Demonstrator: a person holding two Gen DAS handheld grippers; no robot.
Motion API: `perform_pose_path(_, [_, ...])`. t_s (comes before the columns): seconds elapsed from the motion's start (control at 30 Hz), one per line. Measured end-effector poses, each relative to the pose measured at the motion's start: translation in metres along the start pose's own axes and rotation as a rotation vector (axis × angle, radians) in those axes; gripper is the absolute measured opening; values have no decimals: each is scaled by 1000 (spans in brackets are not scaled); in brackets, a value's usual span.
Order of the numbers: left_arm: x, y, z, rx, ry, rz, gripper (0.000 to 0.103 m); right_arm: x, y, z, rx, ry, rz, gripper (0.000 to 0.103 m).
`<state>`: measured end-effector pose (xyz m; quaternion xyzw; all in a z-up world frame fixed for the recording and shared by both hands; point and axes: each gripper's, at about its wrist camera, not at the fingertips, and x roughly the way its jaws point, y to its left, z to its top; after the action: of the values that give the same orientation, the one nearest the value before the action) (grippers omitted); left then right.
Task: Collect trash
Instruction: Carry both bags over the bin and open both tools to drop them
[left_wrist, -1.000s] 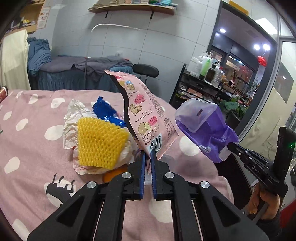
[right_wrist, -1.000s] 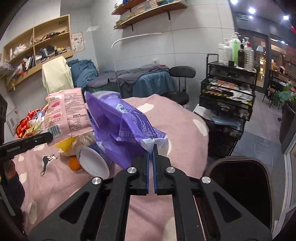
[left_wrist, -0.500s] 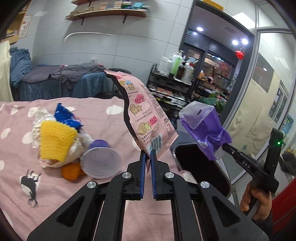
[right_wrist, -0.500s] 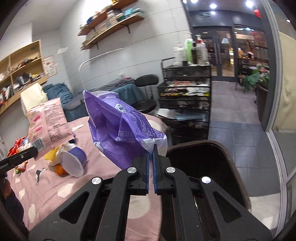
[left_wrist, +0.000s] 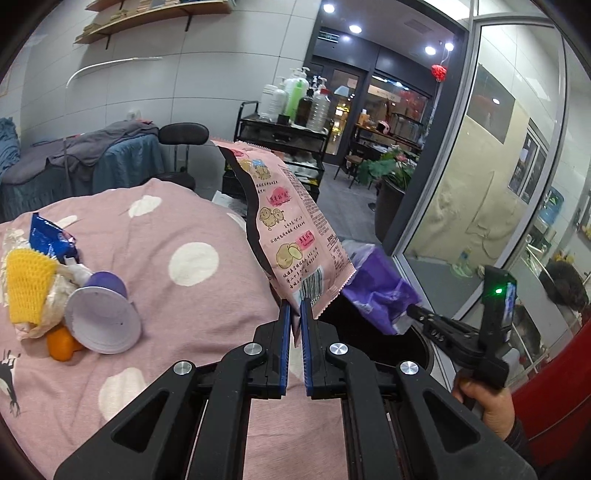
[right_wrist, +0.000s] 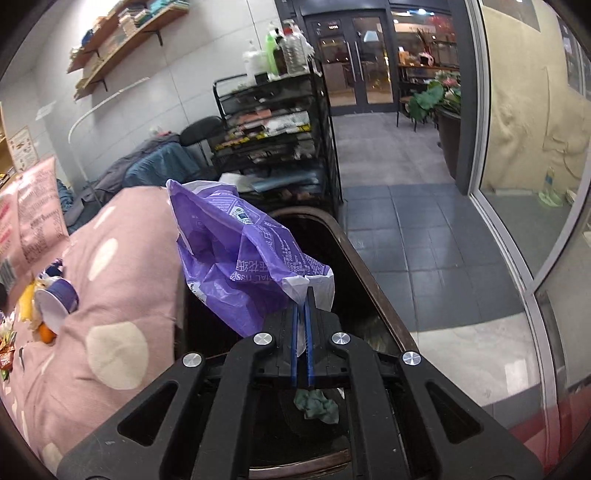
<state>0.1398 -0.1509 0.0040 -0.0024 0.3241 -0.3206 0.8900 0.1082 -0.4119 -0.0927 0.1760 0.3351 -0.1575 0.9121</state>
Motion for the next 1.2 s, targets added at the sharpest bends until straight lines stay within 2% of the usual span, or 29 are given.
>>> perform_pose_path(0.13, [13, -8, 0, 17, 18, 1, 7, 16, -5, -13, 0, 44, -25, 6])
perform_pose_path(0.23, [23, -14, 0, 27, 40, -7, 7, 22, -7, -22, 2, 56, -40, 30])
perform_pose_path(0.27, [26, -17, -1, 33, 47, -6, 7, 21, -7, -24, 4, 49, -39, 46])
perform_pose_path(0.33, [31, -20, -2, 44, 60, -5, 7, 18, -8, -27, 3, 31, -48, 64])
perform_pose_path(0.43, [40, -26, -5, 51, 86, -15, 7, 11, -9, -27, 6, 1, -48, 65])
perform_pose_path(0.6, [54, -38, -6, 64, 120, -26, 7, -9, -15, -16, 38, -73, -77, 75])
perform_pose_path(0.8, [78, -57, -5, 98, 180, -44, 7, -32, -34, -3, 92, -147, -118, 77])
perform_pose_path(1.0, [101, -78, -9, 157, 254, -44, 7, -42, -46, 8, 120, -180, -135, 79])
perform_pose_path(1.2, [121, -92, -17, 224, 318, -8, 7, -47, -54, 11, 129, -186, -134, 79])
